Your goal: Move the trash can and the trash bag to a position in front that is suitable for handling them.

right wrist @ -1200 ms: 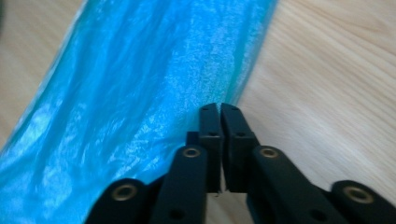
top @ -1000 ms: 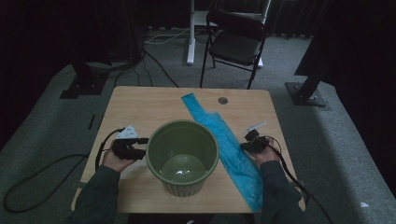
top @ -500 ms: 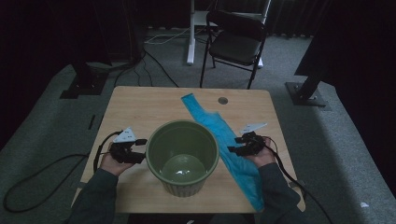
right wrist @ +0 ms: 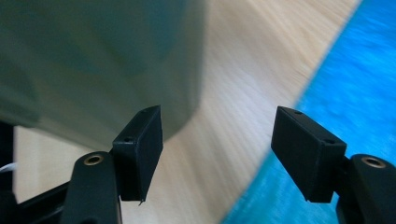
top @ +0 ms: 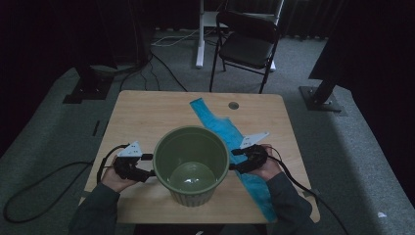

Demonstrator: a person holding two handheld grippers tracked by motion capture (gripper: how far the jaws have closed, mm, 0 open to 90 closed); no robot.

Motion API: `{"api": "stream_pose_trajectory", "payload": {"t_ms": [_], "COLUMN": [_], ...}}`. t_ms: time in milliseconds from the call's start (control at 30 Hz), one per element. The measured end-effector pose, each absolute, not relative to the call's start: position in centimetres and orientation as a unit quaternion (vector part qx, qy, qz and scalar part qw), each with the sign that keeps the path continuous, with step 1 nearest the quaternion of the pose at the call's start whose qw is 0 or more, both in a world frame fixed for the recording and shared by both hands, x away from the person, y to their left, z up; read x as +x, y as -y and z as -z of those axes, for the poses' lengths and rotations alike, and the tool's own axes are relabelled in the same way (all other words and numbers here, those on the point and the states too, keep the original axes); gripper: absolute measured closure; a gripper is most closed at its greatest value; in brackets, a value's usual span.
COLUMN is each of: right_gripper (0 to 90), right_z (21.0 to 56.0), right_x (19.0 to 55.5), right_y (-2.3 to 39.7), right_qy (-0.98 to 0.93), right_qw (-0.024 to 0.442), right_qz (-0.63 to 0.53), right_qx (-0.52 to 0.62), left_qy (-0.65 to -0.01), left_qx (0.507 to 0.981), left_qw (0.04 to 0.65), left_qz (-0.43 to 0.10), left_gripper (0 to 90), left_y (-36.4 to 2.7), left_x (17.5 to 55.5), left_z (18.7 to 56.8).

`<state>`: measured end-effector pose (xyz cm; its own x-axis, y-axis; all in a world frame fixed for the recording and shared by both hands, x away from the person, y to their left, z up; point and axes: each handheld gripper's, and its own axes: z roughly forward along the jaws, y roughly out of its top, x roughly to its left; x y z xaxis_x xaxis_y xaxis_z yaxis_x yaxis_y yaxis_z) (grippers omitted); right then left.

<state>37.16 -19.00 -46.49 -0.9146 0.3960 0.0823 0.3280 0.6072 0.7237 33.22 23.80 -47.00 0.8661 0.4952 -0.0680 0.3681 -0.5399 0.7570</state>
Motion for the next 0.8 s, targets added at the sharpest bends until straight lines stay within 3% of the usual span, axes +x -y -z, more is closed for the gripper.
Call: {"api": "stream_pose_trajectory", "payload": {"t_ms": [333, 800], "right_gripper": [34.7, 42.7], "right_z": [46.5, 46.7], "right_x": [36.7, 38.5], "right_y": [17.7, 18.3], "right_qy": [-0.906, -0.886], "right_qw": [0.021, 0.064], "right_qz": [-0.387, -0.399], "right_qx": [0.167, 0.226], "left_qy": [-0.243, -0.279], "left_qx": [0.874, 0.859], "left_qw": [0.415, 0.416], "left_qz": [-0.073, -0.100], "left_gripper": [31.8, 36.5], "left_y": [-23.4, -22.6], "left_x": [33.5, 36.3], "left_z": [47.1, 47.1]}}
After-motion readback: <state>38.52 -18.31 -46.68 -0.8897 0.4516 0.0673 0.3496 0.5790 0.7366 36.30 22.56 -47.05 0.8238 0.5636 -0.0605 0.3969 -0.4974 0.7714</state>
